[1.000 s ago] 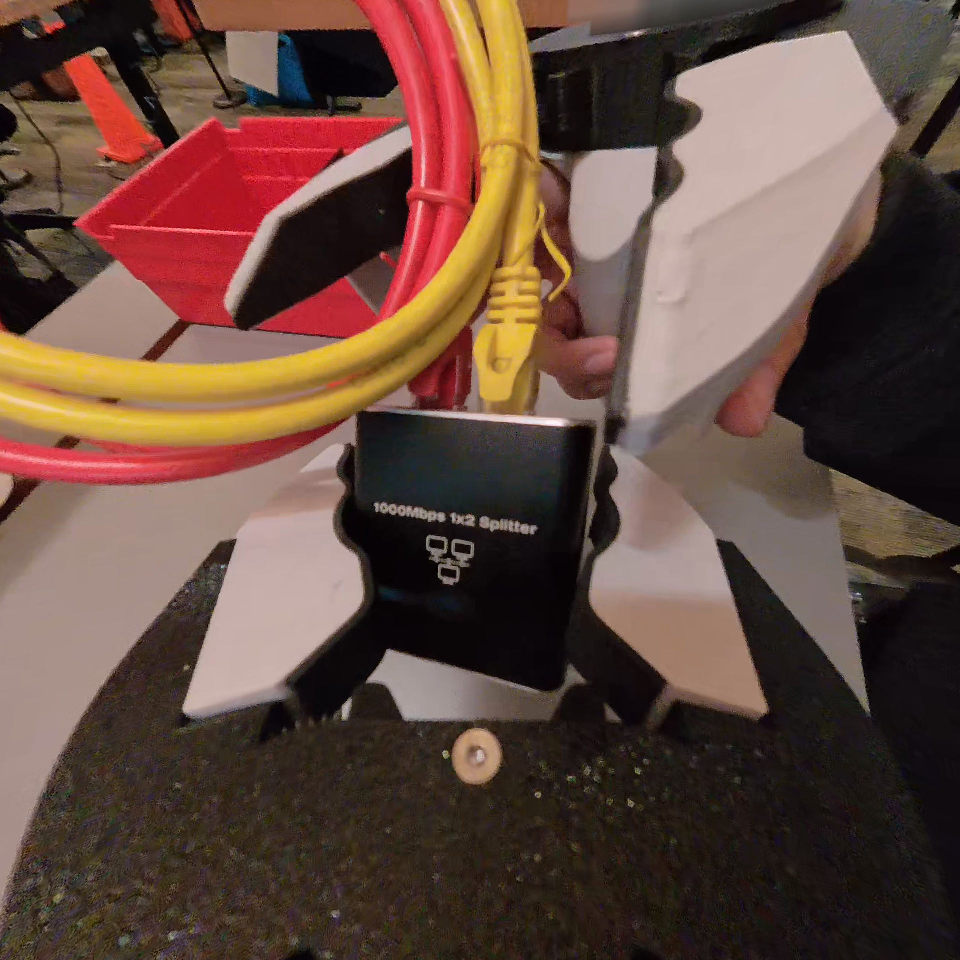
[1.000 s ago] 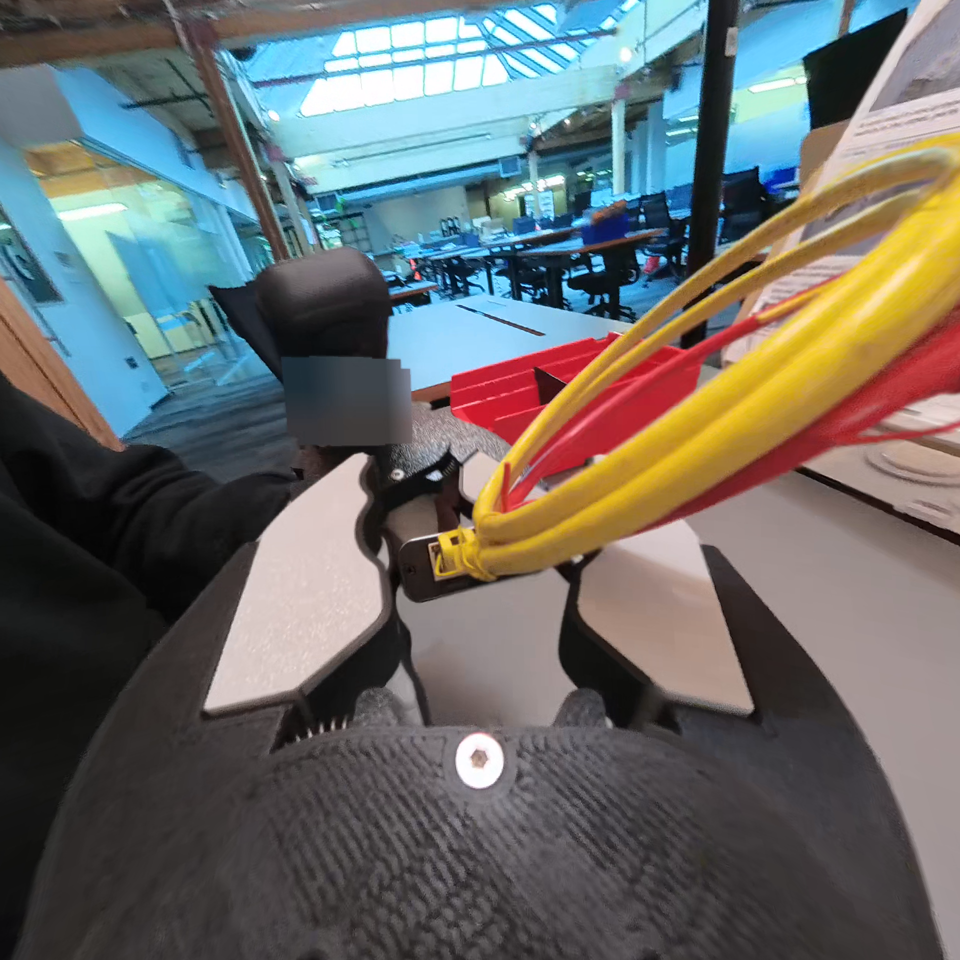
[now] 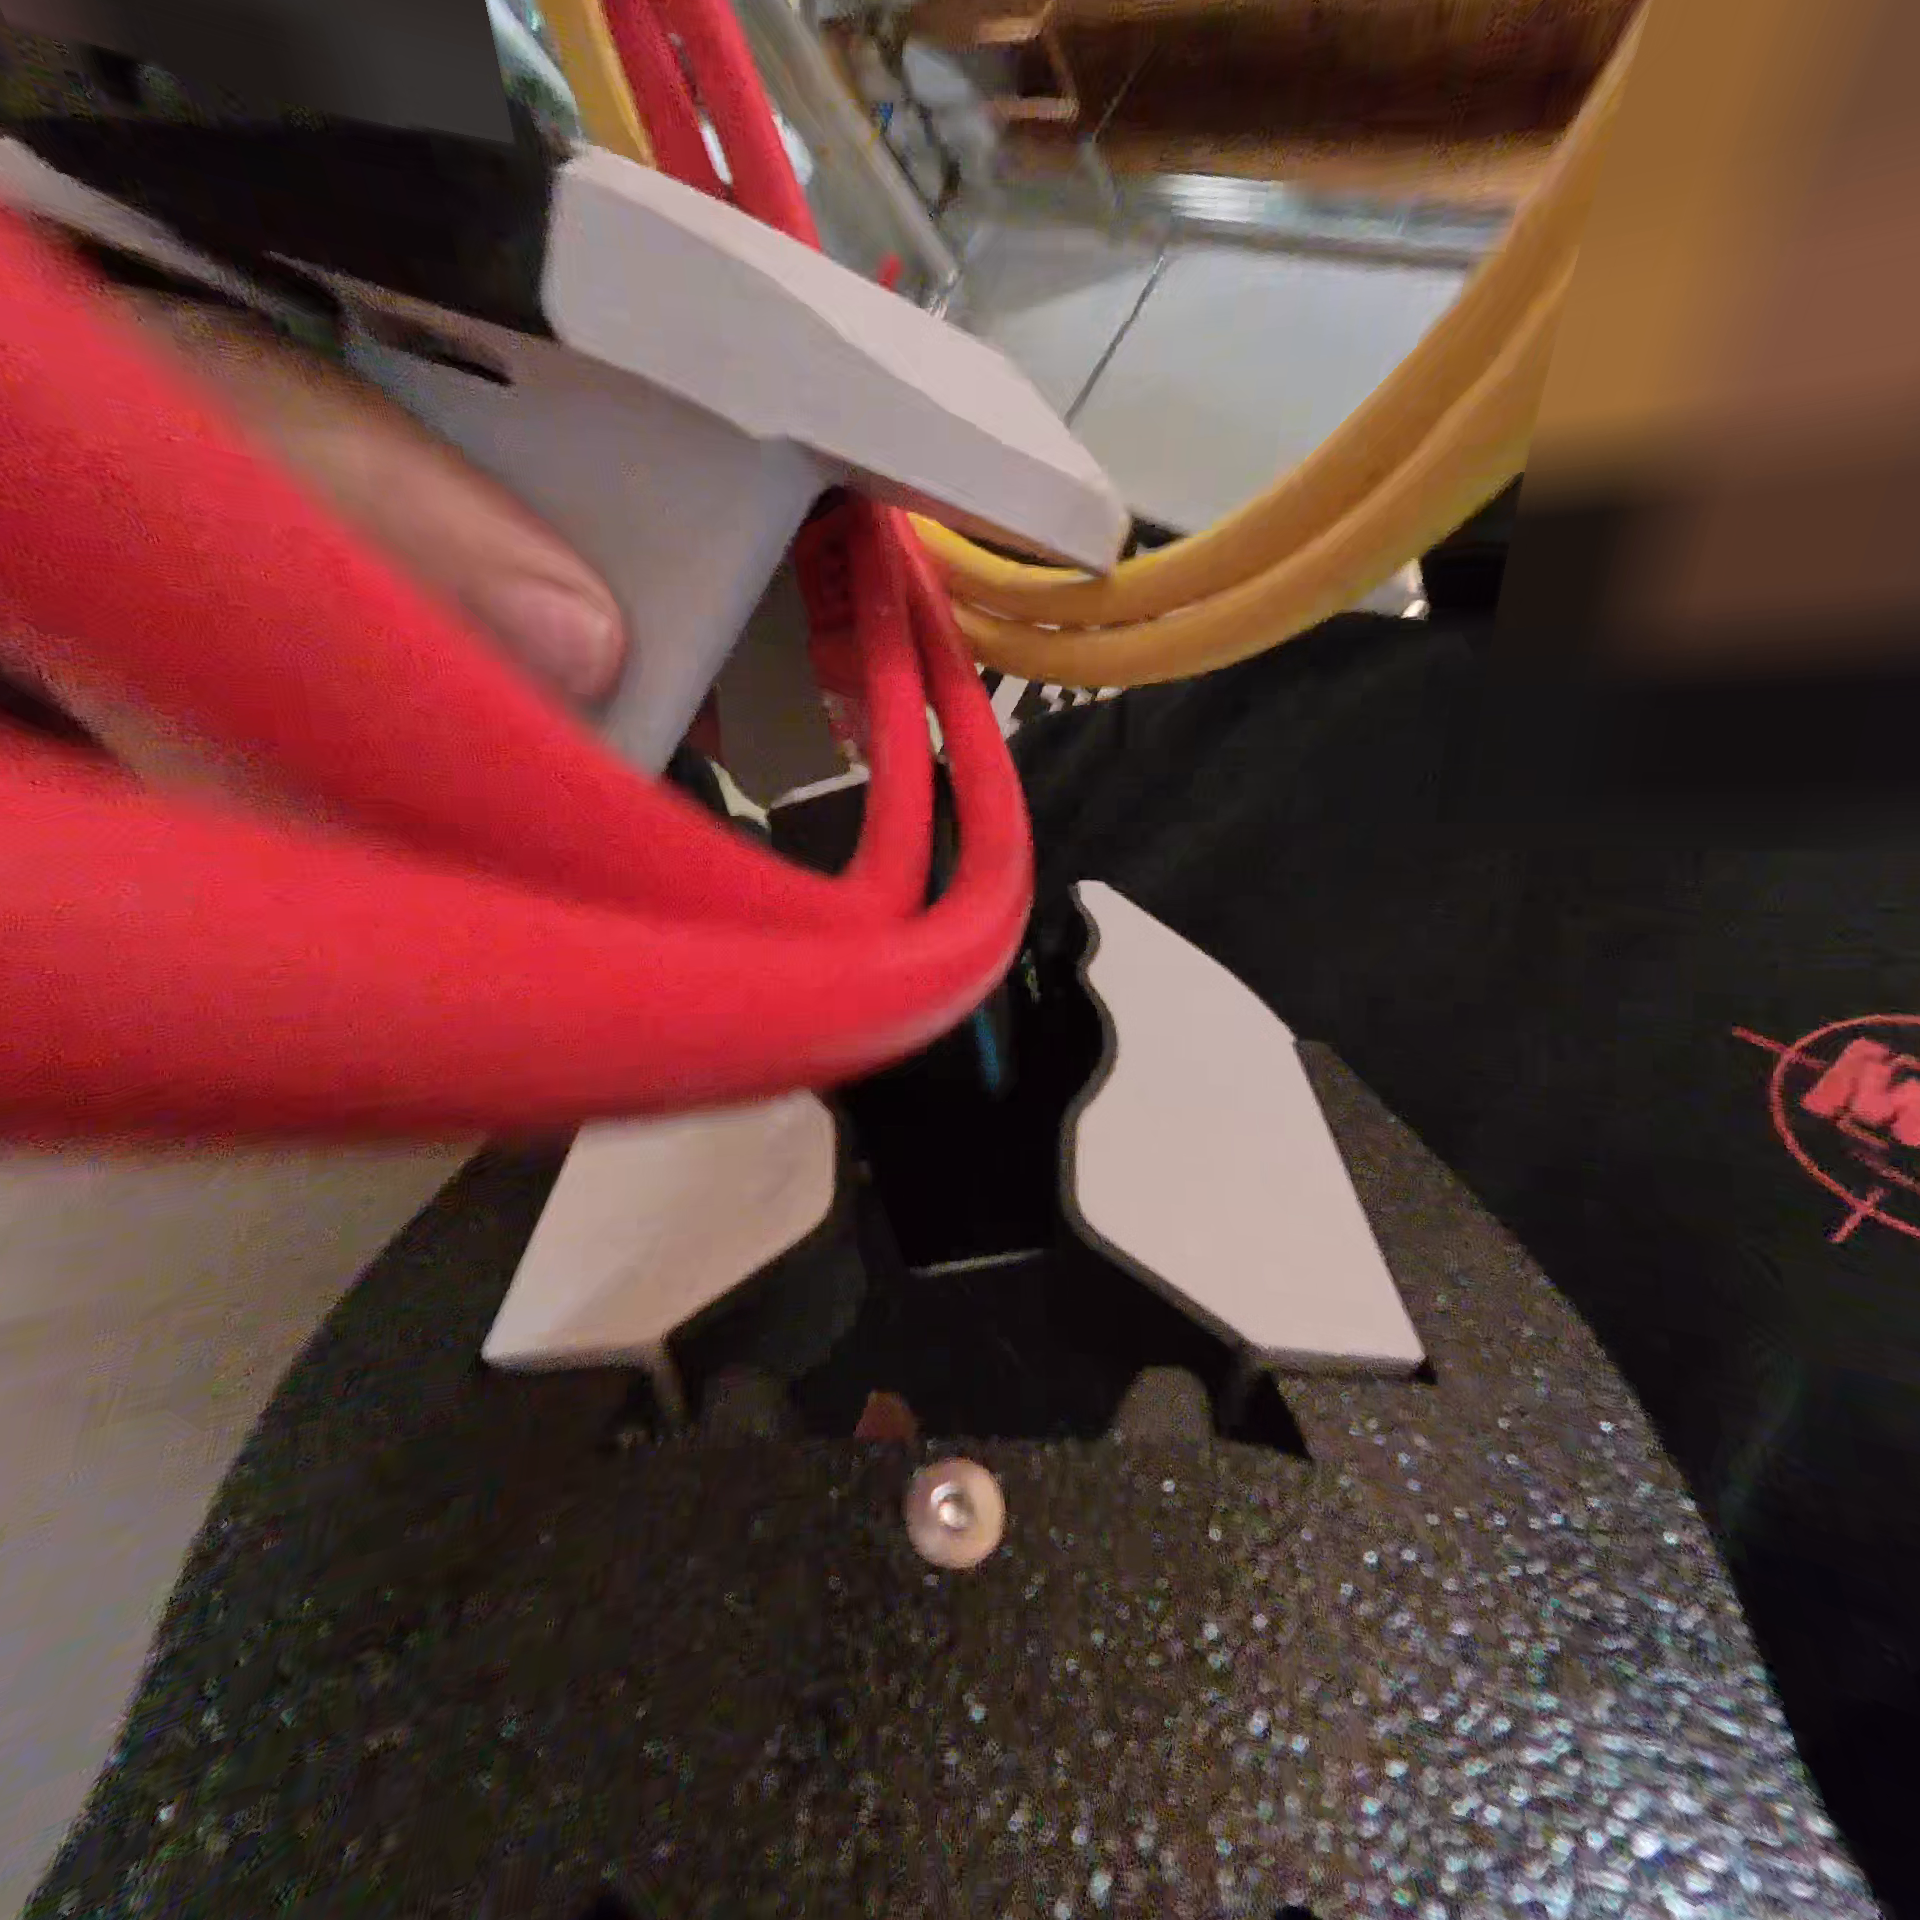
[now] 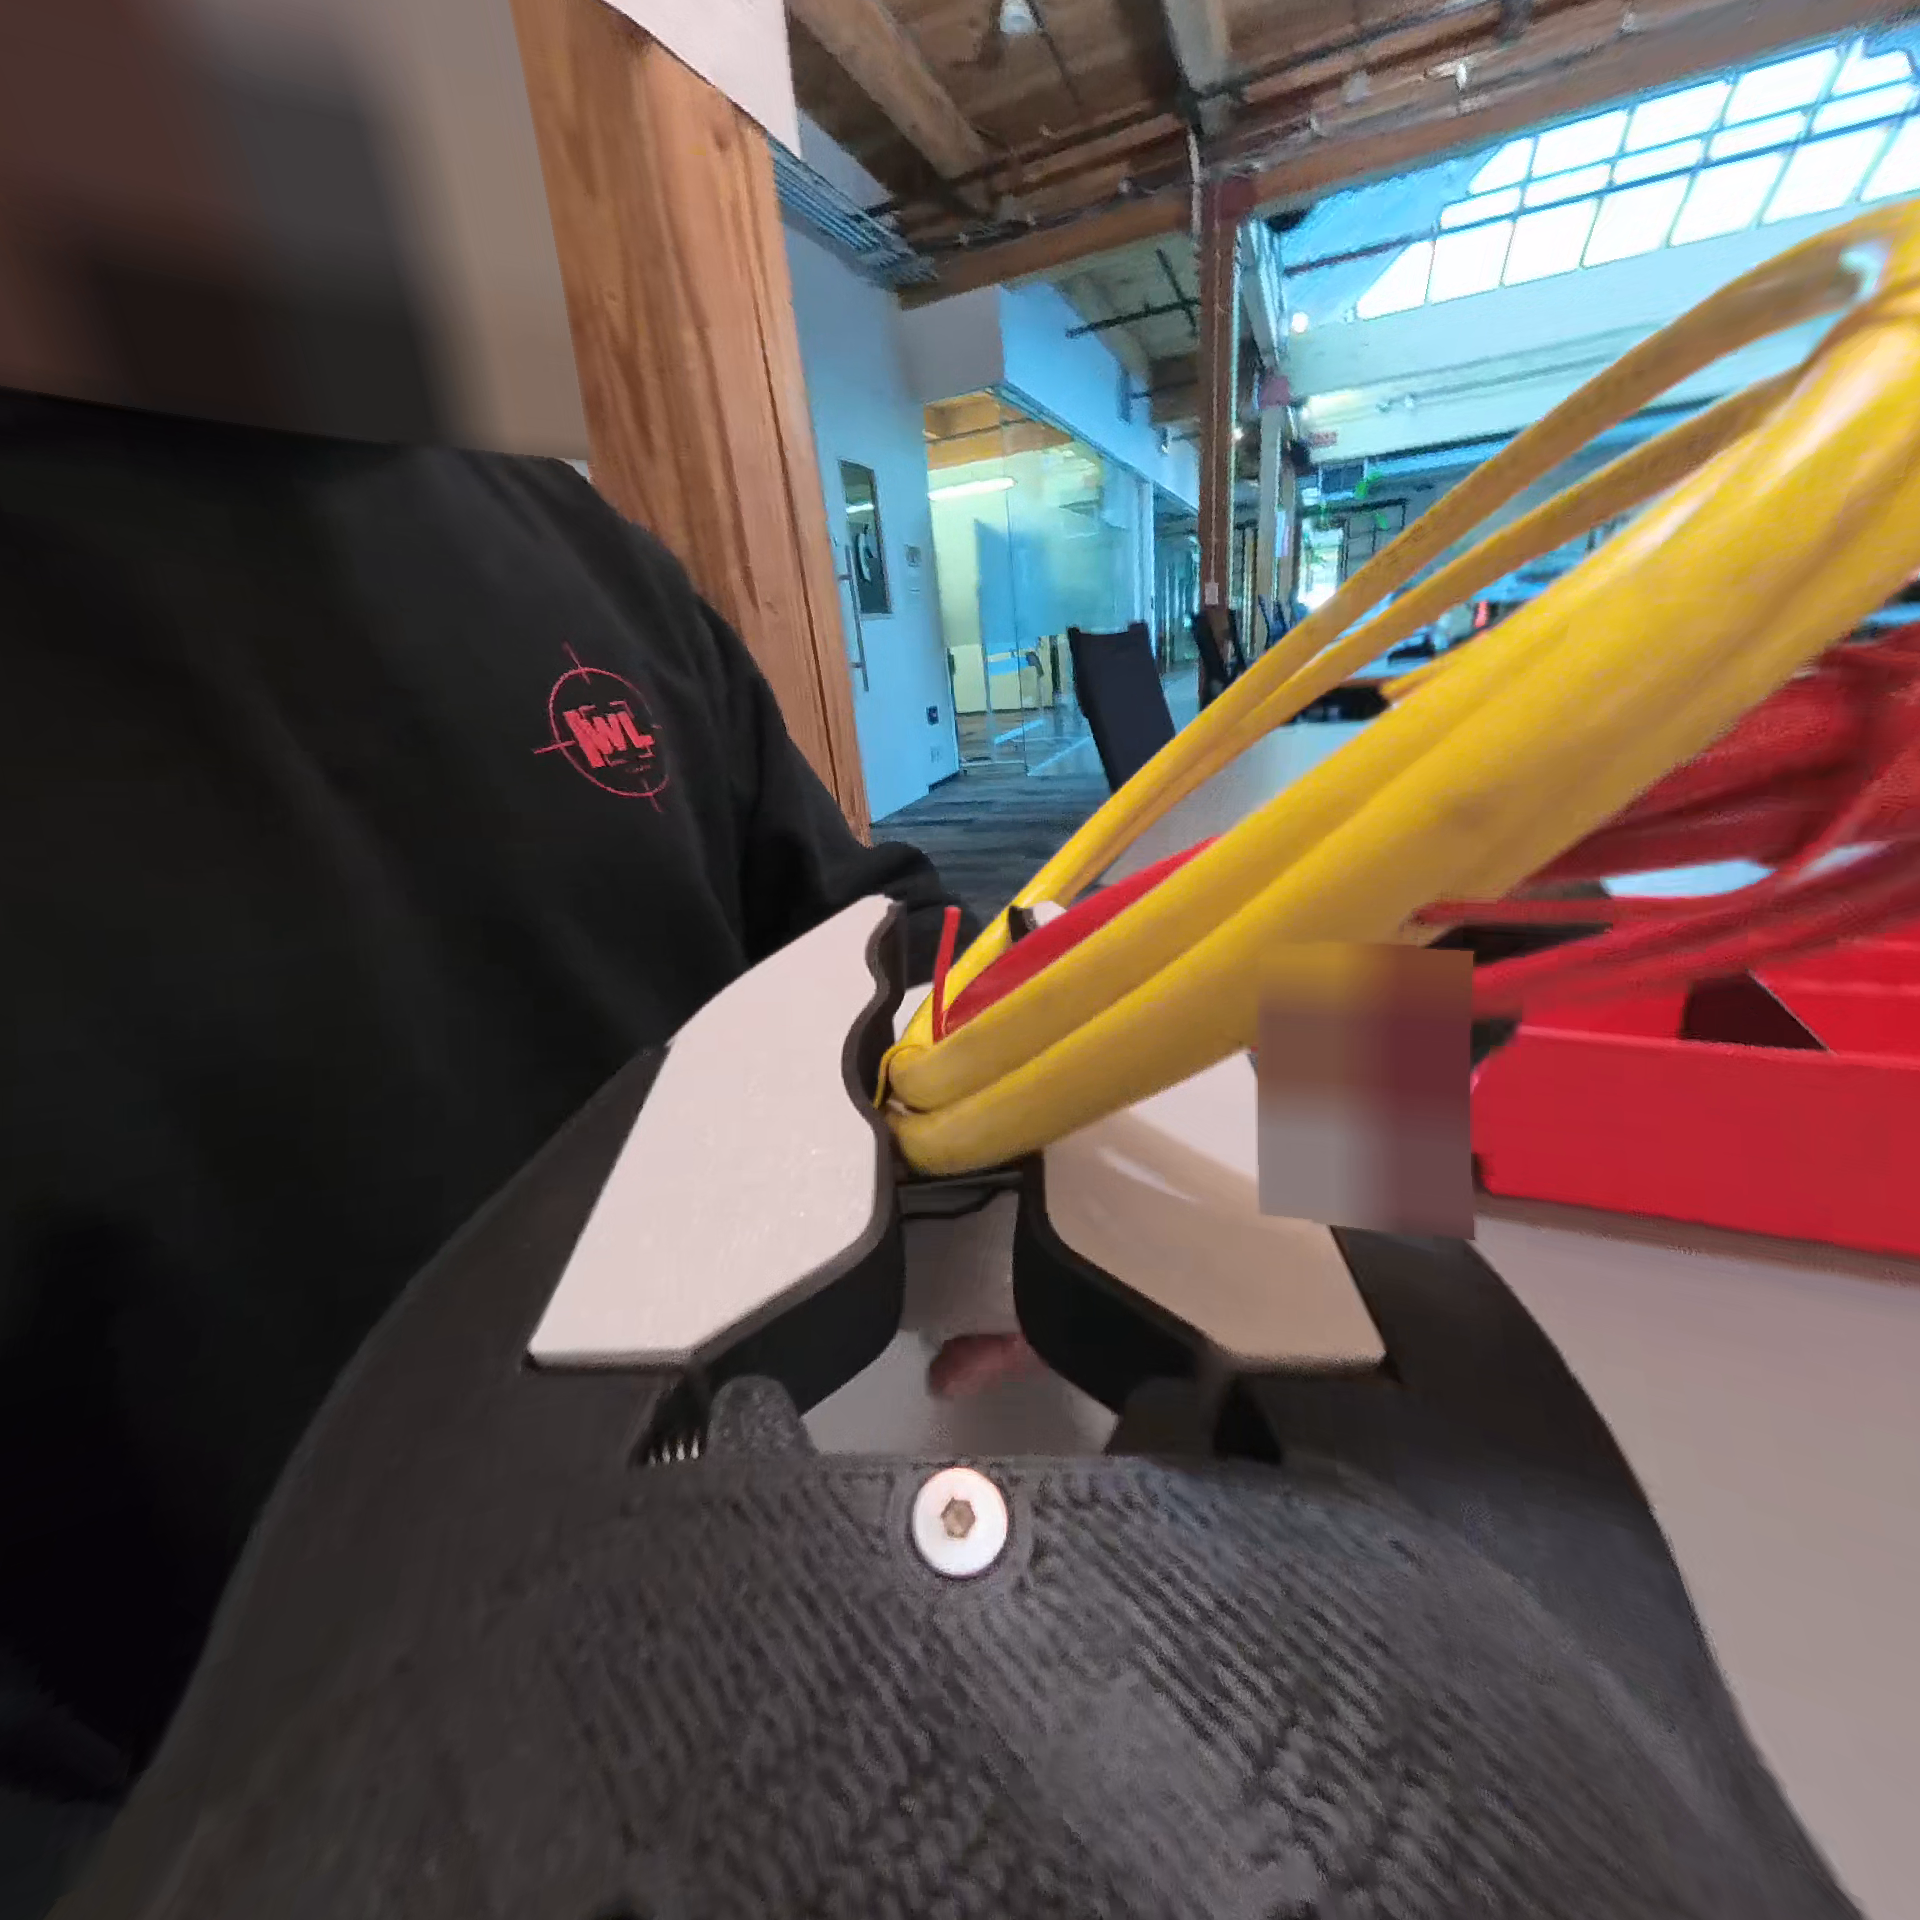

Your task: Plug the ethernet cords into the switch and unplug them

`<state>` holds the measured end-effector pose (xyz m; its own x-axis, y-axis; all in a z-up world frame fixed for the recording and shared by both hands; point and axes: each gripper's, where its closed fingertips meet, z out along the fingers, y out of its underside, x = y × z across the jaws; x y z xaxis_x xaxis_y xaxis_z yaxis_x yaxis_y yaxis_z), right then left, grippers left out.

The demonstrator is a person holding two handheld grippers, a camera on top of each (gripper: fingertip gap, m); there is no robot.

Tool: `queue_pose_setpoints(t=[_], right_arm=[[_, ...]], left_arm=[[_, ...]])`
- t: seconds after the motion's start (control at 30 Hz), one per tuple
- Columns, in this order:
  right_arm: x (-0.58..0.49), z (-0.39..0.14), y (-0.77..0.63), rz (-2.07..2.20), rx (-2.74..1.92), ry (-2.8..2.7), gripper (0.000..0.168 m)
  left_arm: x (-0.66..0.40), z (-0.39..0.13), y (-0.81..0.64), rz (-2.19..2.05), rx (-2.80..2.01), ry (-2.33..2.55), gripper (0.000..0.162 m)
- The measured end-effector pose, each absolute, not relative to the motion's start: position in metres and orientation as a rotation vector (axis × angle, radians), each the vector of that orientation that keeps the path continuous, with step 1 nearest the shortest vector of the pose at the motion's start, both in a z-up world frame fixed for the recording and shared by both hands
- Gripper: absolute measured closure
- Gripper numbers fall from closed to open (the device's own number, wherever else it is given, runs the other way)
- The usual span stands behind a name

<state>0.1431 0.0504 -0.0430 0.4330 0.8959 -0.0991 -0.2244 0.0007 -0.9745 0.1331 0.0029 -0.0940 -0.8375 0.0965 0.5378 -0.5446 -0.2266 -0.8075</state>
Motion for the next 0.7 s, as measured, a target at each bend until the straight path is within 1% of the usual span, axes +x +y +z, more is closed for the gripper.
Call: queue_pose_setpoints(t=[0.03, 0.1, 0.17, 0.2, 0.23, 0.3, 0.53, 0.57, 0.63, 0.7], right_arm=[[0.143, -0.041, 0.053, 0.989, -1.259, -0.693, 0.148], [0.143, -0.045, 0.056, 0.978, -1.302, -0.72, 0.148], [0.137, -0.053, 0.057, 1.015, -1.353, -0.763, 0.148], [0.133, -0.059, 0.059, 1.028, -1.395, -0.792, 0.148], [0.129, -0.066, 0.06, 1.045, -1.431, -0.818, 0.148], [0.124, -0.067, 0.06, 1.086, -1.425, -0.841, 0.148], [0.137, -0.067, 0.074, 1.076, -1.457, -0.739, 0.147], [0.138, -0.068, 0.077, 1.07, -1.474, -0.718, 0.147], [0.141, -0.066, 0.077, 1.088, -1.462, -0.697, 0.148], [0.144, -0.068, 0.078, 1.06, -1.474, -0.693, 0.146]], left_arm=[[0.136, -0.09, 0.005, 2.147, 0.543, -1.52, 0.128], [0.137, -0.089, 0.009, 2.125, 0.552, -1.392, 0.133], [0.14, -0.097, 0.006, 2.066, 0.571, -1.413, 0.136], [0.14, -0.101, 0.003, 2.037, 0.575, -1.459, 0.136], [0.138, -0.107, 0.0, 1.993, 0.561, -1.52, 0.132], [0.133, -0.111, -0.002, 1.978, 0.52, -1.593, 0.132], [0.142, -0.109, 0.004, 1.972, 0.592, -1.625, 0.133], [0.147, -0.106, 0.004, 1.998, 0.621, -1.602, 0.13], [0.151, -0.102, 0.004, 2.018, 0.646, -1.562, 0.138], [0.153, -0.104, 0.002, 2.034, 0.66, -1.585, 0.137]])
